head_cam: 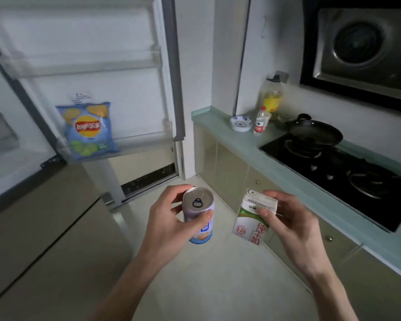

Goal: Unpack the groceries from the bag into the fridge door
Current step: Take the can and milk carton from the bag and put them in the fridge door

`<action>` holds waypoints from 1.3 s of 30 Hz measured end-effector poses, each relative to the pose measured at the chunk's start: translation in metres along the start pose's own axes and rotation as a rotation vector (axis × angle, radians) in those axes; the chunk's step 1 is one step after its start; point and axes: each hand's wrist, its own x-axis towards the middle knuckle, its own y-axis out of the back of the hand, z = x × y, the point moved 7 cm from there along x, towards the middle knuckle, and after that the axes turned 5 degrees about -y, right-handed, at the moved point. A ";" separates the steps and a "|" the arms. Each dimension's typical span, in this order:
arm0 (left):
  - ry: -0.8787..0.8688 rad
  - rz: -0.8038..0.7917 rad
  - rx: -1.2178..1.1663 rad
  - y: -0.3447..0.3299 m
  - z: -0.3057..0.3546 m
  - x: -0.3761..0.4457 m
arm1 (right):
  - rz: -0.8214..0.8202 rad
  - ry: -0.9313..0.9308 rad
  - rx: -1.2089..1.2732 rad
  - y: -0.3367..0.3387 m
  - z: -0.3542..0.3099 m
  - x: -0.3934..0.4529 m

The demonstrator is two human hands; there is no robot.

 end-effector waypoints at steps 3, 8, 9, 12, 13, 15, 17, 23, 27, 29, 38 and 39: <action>-0.014 0.066 0.012 0.055 -0.006 0.010 | -0.064 0.027 0.049 -0.058 -0.016 0.012; -0.019 0.130 0.008 0.135 -0.017 0.029 | -0.154 0.063 0.125 -0.146 -0.042 0.029; -0.014 0.133 0.009 0.149 -0.020 0.034 | -0.169 0.070 0.135 -0.163 -0.047 0.033; -0.004 0.130 0.031 0.185 -0.032 0.051 | -0.207 0.089 0.179 -0.205 -0.061 0.046; -0.003 0.127 0.026 0.196 -0.036 0.057 | -0.214 0.096 0.189 -0.218 -0.065 0.050; -0.008 0.118 0.019 0.215 -0.041 0.069 | -0.219 0.109 0.200 -0.241 -0.072 0.059; -0.002 0.120 0.017 0.228 -0.044 0.082 | -0.225 0.108 0.213 -0.257 -0.080 0.069; -0.026 0.118 0.002 0.246 -0.054 0.130 | -0.207 0.153 0.145 -0.279 -0.103 0.107; -0.051 0.152 -0.011 0.246 -0.059 0.169 | -0.189 0.202 0.076 -0.285 -0.117 0.141; -0.051 0.169 -0.017 0.244 -0.066 0.191 | -0.185 0.230 0.044 -0.288 -0.121 0.161; -0.068 0.214 0.055 0.227 -0.089 0.287 | -0.234 0.319 -0.071 -0.300 -0.120 0.264; -0.064 0.230 0.071 0.226 -0.093 0.295 | -0.241 0.331 -0.083 -0.302 -0.119 0.276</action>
